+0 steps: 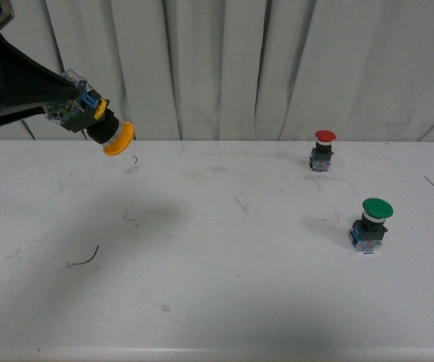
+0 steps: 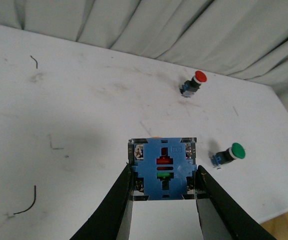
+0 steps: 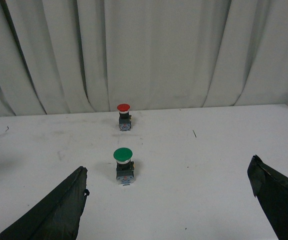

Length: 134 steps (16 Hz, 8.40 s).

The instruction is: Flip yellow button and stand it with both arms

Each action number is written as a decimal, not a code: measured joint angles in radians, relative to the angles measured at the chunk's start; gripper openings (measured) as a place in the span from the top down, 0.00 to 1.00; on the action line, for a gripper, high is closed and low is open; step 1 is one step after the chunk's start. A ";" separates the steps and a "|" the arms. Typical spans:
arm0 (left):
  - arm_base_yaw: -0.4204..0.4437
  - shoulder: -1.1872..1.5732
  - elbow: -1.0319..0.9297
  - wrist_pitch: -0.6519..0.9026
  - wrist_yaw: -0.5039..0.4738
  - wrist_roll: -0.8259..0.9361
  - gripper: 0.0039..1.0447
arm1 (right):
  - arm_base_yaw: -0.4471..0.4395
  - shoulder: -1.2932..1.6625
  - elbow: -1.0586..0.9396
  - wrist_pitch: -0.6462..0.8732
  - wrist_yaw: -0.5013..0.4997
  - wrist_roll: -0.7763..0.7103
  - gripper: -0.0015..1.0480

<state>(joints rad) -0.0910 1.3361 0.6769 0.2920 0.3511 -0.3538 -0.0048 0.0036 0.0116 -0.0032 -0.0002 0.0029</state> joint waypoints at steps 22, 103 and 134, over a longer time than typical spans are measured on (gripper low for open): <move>0.067 0.300 -0.196 0.992 0.389 -0.846 0.71 | 0.000 0.000 0.000 0.000 0.000 0.000 0.06; 0.777 -0.468 -0.226 -0.065 0.636 0.142 0.06 | 0.375 2.071 0.975 1.286 -0.581 1.568 0.66; 0.091 -1.327 -0.668 -0.296 -0.351 0.340 0.55 | 0.378 2.036 0.953 1.284 -0.512 1.290 0.66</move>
<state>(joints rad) -0.0002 0.0090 0.0093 -0.0040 -0.0002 -0.0143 0.3729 2.0399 0.9646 1.2808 -0.5121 1.2926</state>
